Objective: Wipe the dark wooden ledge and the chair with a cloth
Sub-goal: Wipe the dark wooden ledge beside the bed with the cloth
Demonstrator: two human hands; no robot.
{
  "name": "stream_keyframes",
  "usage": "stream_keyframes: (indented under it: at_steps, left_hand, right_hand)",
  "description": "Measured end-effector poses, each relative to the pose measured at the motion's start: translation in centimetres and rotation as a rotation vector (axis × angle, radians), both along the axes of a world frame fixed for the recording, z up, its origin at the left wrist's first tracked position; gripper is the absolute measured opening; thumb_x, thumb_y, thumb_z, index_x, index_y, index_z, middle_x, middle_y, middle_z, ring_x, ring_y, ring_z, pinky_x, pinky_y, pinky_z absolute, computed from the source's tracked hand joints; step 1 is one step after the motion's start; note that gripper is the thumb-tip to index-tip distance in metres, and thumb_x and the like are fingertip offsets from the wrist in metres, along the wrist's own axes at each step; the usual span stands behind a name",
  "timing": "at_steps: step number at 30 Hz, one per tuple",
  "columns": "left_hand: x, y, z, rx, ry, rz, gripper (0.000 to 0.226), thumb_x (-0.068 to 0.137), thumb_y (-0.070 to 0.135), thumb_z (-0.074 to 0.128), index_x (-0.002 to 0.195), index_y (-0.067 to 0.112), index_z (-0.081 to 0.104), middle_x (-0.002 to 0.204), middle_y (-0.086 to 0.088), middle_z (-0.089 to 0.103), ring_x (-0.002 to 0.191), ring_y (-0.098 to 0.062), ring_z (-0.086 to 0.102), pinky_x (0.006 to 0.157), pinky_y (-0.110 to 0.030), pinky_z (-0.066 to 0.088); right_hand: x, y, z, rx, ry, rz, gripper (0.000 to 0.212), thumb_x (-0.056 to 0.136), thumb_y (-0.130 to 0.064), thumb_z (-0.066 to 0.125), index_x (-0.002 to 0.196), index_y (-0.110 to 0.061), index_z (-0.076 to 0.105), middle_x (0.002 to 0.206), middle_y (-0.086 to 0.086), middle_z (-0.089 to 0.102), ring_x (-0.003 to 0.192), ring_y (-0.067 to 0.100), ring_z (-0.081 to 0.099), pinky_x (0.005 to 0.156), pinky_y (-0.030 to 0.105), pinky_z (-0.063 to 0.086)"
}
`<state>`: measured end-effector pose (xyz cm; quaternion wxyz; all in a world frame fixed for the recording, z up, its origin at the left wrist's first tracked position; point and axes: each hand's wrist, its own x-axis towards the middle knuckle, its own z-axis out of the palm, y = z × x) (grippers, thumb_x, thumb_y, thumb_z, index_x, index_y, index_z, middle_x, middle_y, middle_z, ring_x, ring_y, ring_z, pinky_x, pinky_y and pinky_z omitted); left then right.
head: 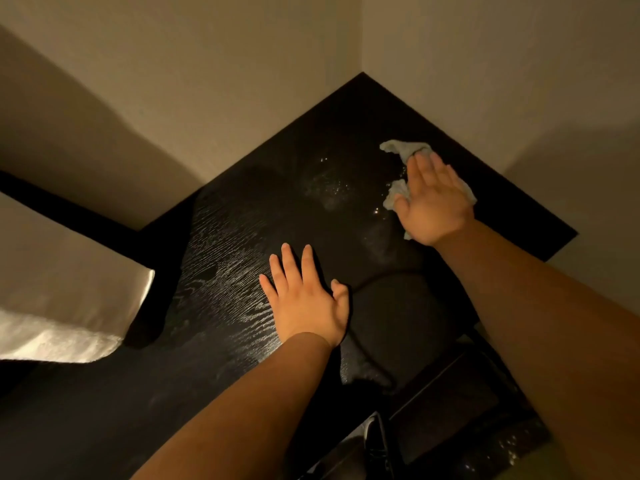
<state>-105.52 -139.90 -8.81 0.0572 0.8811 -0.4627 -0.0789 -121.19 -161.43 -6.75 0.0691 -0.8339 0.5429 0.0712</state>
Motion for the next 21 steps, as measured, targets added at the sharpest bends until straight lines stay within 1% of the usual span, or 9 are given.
stream_keyframes:
  at_steps: [3,6,8,11,13,15,17,19,21]
  left_hand:
    - [0.1,0.0,-0.1,0.001,0.015,0.001,0.082,0.088,0.054,0.038,0.163,0.023,0.028,0.174,-0.013,0.015,0.16,-0.038,0.006,0.128,-0.059,0.002]
    - [0.0,-0.1,-0.2,-0.004,0.009,0.011,0.083,0.087,0.054,0.039,0.163,0.022,0.03,0.173,-0.013,0.017,0.16,-0.039,0.008,0.128,-0.06,0.003]
    - [0.0,-0.2,-0.2,-0.004,0.007,0.008,0.083,0.087,0.054,0.039,0.163,0.022,0.03,0.173,-0.014,0.017,0.16,-0.039,0.009,0.128,-0.06,0.004]
    - [0.0,0.0,-0.2,-0.009,-0.001,0.0,0.082,0.088,0.054,0.038,0.163,0.022,0.029,0.173,-0.014,0.016,0.16,-0.039,0.008,0.128,-0.061,0.005]
    - [0.1,0.0,-0.2,-0.017,-0.005,0.006,0.083,0.087,0.054,0.037,0.163,0.021,0.03,0.173,-0.014,0.017,0.16,-0.039,0.01,0.128,-0.061,0.006]
    - [0.1,0.0,-0.1,0.0,0.0,0.003,0.083,0.087,0.055,0.035,0.164,0.022,0.028,0.174,-0.014,0.015,0.16,-0.039,0.007,0.128,-0.06,0.003]
    - [0.1,0.0,-0.1,0.007,0.007,-0.002,0.084,0.087,0.055,0.033,0.164,0.022,0.027,0.174,-0.013,0.013,0.16,-0.038,0.005,0.128,-0.06,0.002]
    - [0.0,0.0,0.0,0.001,0.01,0.0,0.084,0.087,0.054,0.034,0.164,0.022,0.028,0.174,-0.014,0.014,0.16,-0.039,0.007,0.128,-0.06,0.002]
    - [0.0,0.0,0.0,-0.006,0.005,0.006,0.084,0.086,0.055,0.035,0.164,0.022,0.029,0.174,-0.014,0.015,0.16,-0.039,0.008,0.128,-0.06,0.002]
  right_hand:
    - [1.3,0.8,0.0,0.006,-0.018,-0.042,0.075,0.104,-0.046,0.024,0.164,-0.007,0.0,0.173,0.014,0.0,0.159,0.029,-0.003,0.13,0.044,0.0]
    - [1.8,5.4,0.0,0.009,-0.017,0.104,0.077,0.1,-0.046,0.024,0.165,-0.009,0.004,0.173,0.012,0.003,0.159,0.029,0.0,0.129,0.044,0.001]
    - [1.7,8.2,0.1,0.042,-0.028,0.193,0.079,0.098,-0.048,0.024,0.165,-0.012,0.003,0.173,0.009,0.002,0.16,0.026,-0.001,0.129,0.043,0.001]
    - [0.8,6.8,0.3,0.082,0.041,0.286,0.077,0.1,-0.052,0.022,0.165,-0.017,-0.004,0.173,0.003,-0.005,0.159,0.022,-0.006,0.127,0.04,-0.002]
    - [0.7,3.9,0.3,0.034,0.023,0.228,0.077,0.099,-0.051,0.02,0.165,-0.016,0.002,0.174,0.007,0.001,0.16,0.025,-0.001,0.129,0.041,0.002]
    - [1.3,1.8,0.2,0.002,0.01,0.096,0.074,0.102,-0.048,0.021,0.165,-0.012,0.005,0.173,0.01,0.004,0.16,0.027,0.0,0.13,0.044,0.004]
    - [2.4,2.0,0.0,-0.019,0.009,0.039,0.074,0.102,-0.046,0.021,0.165,-0.009,0.007,0.173,0.012,0.006,0.159,0.03,0.001,0.13,0.045,0.004]
    - [3.1,4.3,-0.2,-0.013,-0.034,0.106,0.076,0.098,-0.045,0.021,0.164,-0.007,0.014,0.171,0.015,0.013,0.159,0.033,0.007,0.13,0.046,0.005]
    - [2.8,8.0,-0.5,-0.029,-0.101,0.209,0.079,0.094,-0.046,0.028,0.162,-0.006,0.025,0.169,0.014,0.023,0.158,0.031,0.014,0.129,0.046,0.009]
